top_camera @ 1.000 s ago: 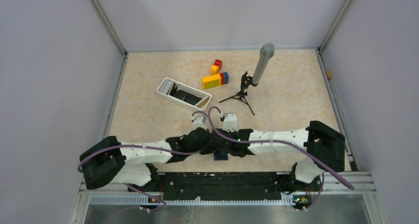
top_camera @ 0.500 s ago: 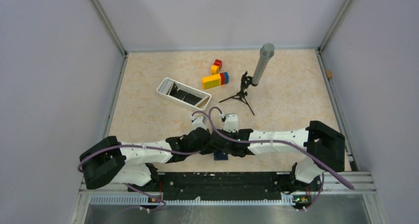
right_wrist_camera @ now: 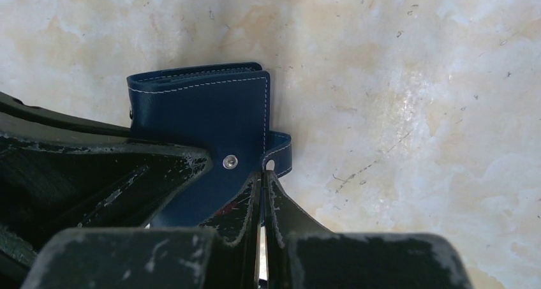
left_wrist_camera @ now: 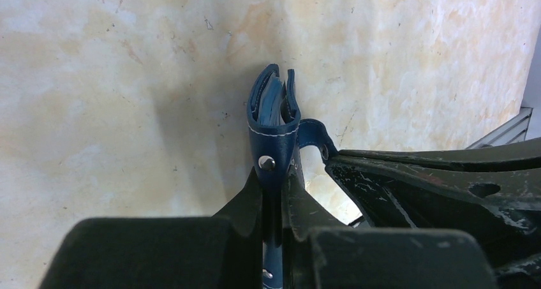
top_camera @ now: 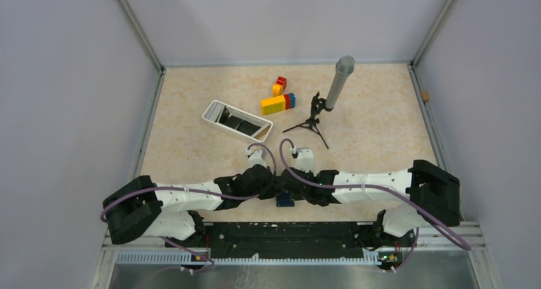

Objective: Put the credit cards into the card holder
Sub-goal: Close the card holder at the center of the board.

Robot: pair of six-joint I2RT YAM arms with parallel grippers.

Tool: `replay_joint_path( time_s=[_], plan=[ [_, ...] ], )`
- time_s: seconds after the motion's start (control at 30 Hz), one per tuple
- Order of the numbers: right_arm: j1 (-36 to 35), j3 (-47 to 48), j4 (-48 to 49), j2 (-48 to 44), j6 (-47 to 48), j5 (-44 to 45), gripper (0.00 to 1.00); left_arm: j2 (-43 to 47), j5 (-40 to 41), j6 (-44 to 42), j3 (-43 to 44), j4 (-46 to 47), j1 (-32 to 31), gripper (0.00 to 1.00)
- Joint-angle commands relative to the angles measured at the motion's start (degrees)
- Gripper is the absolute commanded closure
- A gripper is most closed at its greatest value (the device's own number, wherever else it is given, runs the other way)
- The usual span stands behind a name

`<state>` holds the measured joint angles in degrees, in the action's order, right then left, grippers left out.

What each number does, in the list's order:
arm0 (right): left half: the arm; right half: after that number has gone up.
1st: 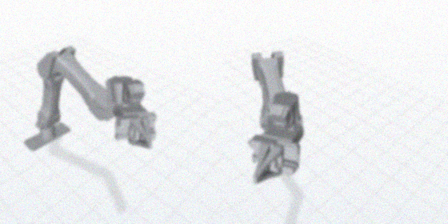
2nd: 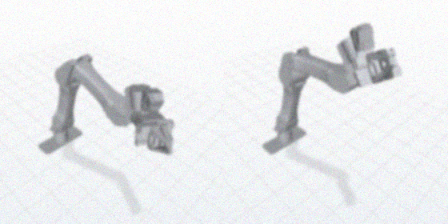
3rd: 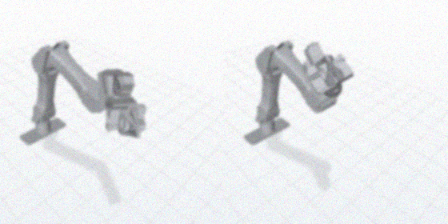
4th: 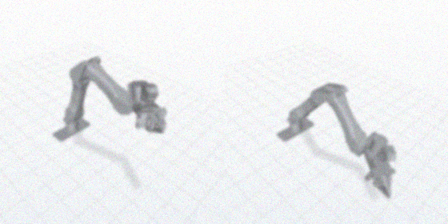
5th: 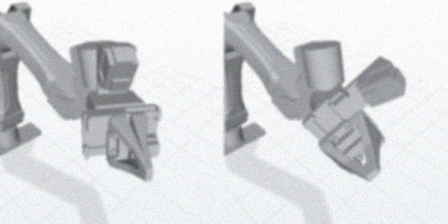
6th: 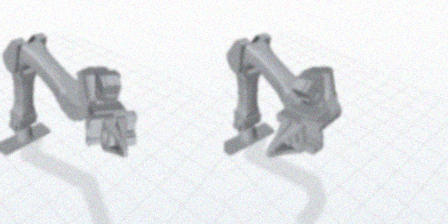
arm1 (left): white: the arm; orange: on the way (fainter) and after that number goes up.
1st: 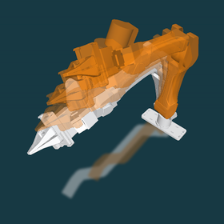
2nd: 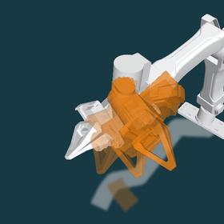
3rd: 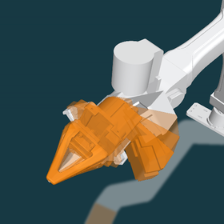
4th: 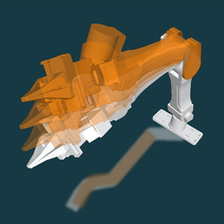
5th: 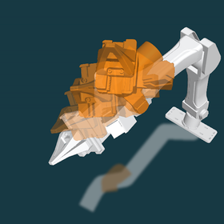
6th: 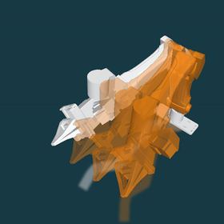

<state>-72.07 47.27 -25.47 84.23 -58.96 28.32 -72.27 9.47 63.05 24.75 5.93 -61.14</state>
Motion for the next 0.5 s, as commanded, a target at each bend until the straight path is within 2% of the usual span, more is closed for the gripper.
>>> replay_joint_path(
  time_s=[0.0, 0.23, 0.47],
  plan=[
    [1.29, -3.17, 7.77, -4.1, 2.08, -3.25, 1.0, -2.73, 0.62, -3.35, -1.44, -9.44, -0.2, 1.0],
    [4.32, -9.66, 18.78, -6.53, 5.68, -9.4, 1.0, -3.36, 0.05, -4.47, -1.02, -9.5, -0.25, 1.0],
    [5.36, -13.62, 24.92, -9.57, 7.45, -12.47, 1.0, -4.39, -1.2, -6.86, 0.0, -10.04, -0.21, 1.0]
  ],
)
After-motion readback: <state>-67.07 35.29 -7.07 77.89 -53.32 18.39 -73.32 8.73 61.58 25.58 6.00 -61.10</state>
